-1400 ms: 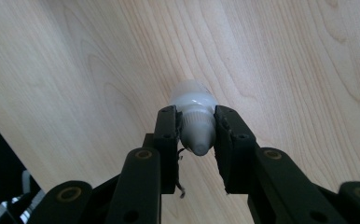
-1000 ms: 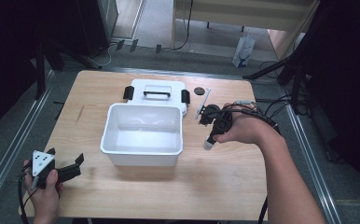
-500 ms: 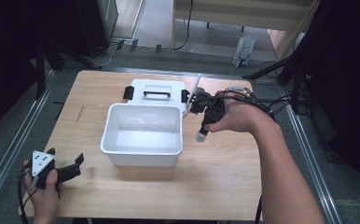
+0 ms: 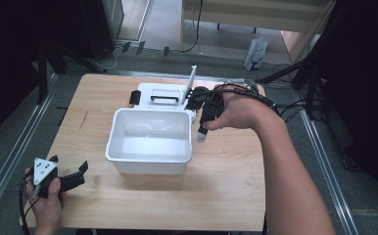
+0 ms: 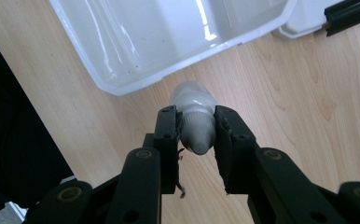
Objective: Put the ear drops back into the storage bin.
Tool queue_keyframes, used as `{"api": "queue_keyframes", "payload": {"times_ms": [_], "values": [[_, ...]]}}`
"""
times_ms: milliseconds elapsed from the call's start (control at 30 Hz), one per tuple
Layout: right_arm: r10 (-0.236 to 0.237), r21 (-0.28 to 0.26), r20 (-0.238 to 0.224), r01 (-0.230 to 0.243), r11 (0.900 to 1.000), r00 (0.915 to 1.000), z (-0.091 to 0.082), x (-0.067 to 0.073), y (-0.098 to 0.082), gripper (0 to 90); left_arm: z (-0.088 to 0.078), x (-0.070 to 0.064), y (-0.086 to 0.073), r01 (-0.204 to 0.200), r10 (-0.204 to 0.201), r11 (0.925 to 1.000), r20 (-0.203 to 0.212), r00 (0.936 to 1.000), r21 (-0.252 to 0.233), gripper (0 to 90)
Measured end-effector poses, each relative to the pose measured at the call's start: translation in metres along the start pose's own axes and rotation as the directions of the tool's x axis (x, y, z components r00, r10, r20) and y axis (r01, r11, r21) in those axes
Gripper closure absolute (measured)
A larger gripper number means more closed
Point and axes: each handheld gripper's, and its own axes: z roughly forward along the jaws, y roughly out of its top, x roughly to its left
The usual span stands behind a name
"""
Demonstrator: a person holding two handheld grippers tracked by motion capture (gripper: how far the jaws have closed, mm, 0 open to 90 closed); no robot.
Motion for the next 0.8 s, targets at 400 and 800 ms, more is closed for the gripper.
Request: {"api": "queue_keyframes", "payload": {"times_ms": [400, 800], "values": [[-0.040, -0.004, -0.007, 0.040, 0.999, 0.9992, -0.001, 0.008, 0.024, 72.2, 0.000, 0.000, 0.000, 0.002, -0.002, 1.0000, 0.001, 1.0000, -0.003, 0.0], [-0.079, -0.003, -0.020, 0.078, 0.997, 0.9967, 0.011, 0.017, 0.048, 72.2, 0.000, 0.000, 0.000, 0.003, -0.003, 1.0000, 0.002, 1.0000, -0.002, 0.0]]}}
